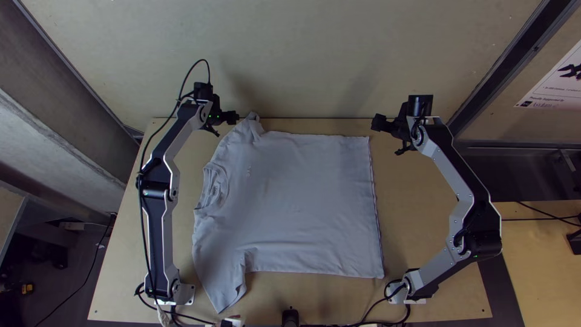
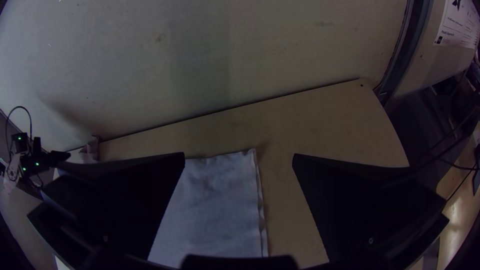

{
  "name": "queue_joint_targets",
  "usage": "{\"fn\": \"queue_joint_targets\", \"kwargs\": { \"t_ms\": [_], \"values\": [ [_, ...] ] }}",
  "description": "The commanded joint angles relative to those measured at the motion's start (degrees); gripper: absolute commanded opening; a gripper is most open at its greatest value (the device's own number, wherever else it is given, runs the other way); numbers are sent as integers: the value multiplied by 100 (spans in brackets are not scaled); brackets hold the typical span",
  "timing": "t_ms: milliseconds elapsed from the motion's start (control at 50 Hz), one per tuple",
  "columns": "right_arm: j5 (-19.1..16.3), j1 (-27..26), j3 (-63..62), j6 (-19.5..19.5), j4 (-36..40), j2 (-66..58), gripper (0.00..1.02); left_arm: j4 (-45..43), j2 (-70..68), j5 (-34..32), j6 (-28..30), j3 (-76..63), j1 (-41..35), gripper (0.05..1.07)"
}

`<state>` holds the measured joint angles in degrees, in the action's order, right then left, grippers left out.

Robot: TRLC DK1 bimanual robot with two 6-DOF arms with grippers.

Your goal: Fold the t-shirt

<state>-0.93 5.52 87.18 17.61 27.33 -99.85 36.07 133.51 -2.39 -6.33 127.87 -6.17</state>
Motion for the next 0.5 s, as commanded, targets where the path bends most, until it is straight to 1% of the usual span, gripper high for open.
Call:
{"fn": "queue_joint_targets", "kwargs": {
  "t_ms": [0, 380, 400, 440, 480],
  "values": [
    [-30, -25, 151, 147, 35, -254, 99, -136, 281, -16, 132, 220, -77, 86],
    [-30, -25, 151, 155, 27, -518, 99, -417, 887, 46, 308, 326, -121, 86],
    [-30, -25, 159, 155, 18, -518, 99, -408, 922, 46, 325, 326, -130, 83],
    [-30, -25, 168, 155, 0, -526, 99, -417, 957, 46, 378, 326, -138, 71],
    [-39, -25, 186, 155, -9, -544, 99, -408, 992, 37, 448, 326, -156, 52]
  ]
}}
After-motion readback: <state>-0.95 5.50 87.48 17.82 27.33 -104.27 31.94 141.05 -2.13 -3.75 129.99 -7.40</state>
